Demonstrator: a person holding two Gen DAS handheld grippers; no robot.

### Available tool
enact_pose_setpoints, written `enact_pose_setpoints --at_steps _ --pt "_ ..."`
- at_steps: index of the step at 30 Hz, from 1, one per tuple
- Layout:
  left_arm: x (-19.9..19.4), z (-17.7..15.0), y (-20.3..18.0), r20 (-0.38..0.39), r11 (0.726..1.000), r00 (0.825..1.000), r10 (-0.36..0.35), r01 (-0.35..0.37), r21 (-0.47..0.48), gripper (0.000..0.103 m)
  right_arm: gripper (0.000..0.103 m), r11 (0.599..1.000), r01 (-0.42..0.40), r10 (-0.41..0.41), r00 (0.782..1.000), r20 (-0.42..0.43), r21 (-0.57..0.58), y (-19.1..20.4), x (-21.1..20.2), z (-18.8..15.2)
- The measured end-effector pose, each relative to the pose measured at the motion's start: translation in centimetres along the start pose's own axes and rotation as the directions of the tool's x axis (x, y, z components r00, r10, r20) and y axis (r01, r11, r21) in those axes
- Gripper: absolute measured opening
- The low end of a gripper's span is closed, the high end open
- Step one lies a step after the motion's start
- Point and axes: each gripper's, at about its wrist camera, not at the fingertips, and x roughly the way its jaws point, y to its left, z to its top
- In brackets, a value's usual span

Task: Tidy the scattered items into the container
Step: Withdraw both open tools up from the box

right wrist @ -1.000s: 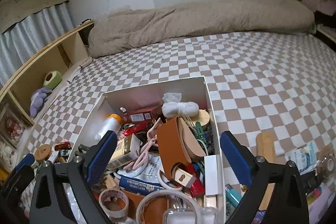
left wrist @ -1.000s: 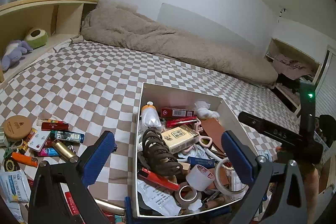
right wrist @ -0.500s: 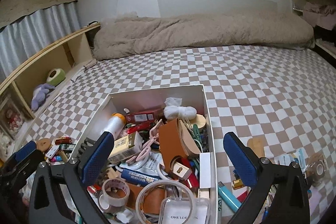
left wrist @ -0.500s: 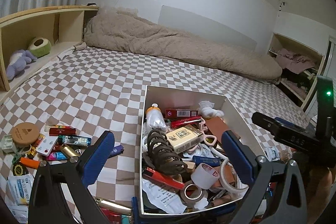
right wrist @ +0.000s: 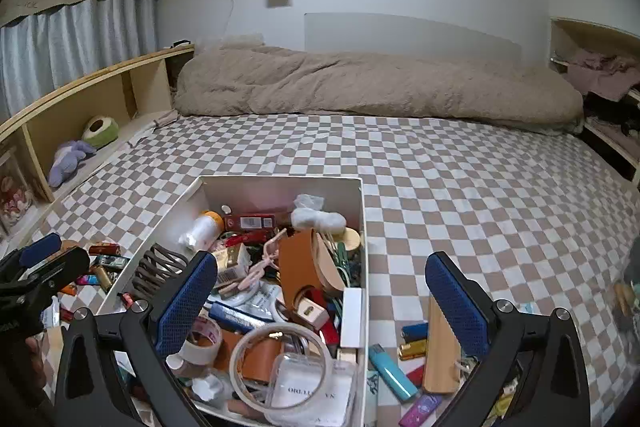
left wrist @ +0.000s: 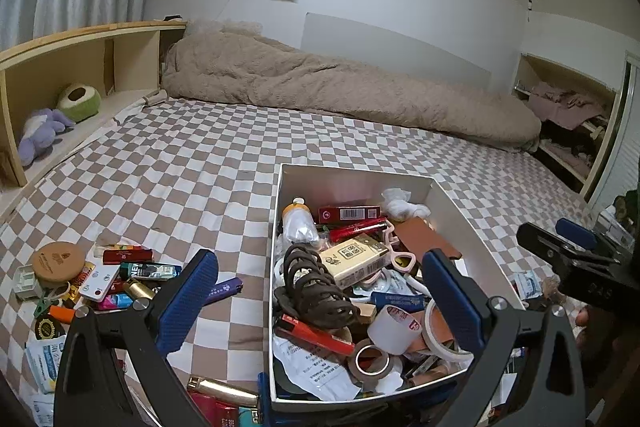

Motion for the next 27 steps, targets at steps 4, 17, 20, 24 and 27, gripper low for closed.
enact_pose_setpoints --at_steps 4,17,20,24,27 --pt "-0.1 -0.2 -0.4 0.001 1.0 1.0 0.001 -0.001 0.016 0.102 0.103 1.0 0.008 -0.008 1.0 0.0 0.009 -0.6 -0.4 -1.0" --pt "0.2 -0.9 -0.6 -0.013 0.999 1.0 0.023 -0.022 0.041 0.103 0.103 0.999 0.039 -0.039 0.999 0.024 -0.009 -0.9 -1.3 -2.4" --pt "0.2 -0.9 -0.2 -0.009 0.999 0.999 0.041 -0.04 0.028 0.103 0.103 0.999 0.041 -0.041 0.999 0.018 -0.016 -1.0 -1.0 -2.7" --pt "0.1 -0.7 0.7 0.0 0.998 0.998 0.068 -0.068 0.013 0.102 0.103 0.998 0.058 -0.058 0.998 0.016 -0.01 -1.5 -0.7 -2.9" --pt "0.0 -0.5 1.5 0.006 0.995 0.995 0.098 -0.098 0.001 0.103 0.103 0.998 0.07 -0.07 0.997 0.019 0.012 -2.4 -0.7 -2.9"
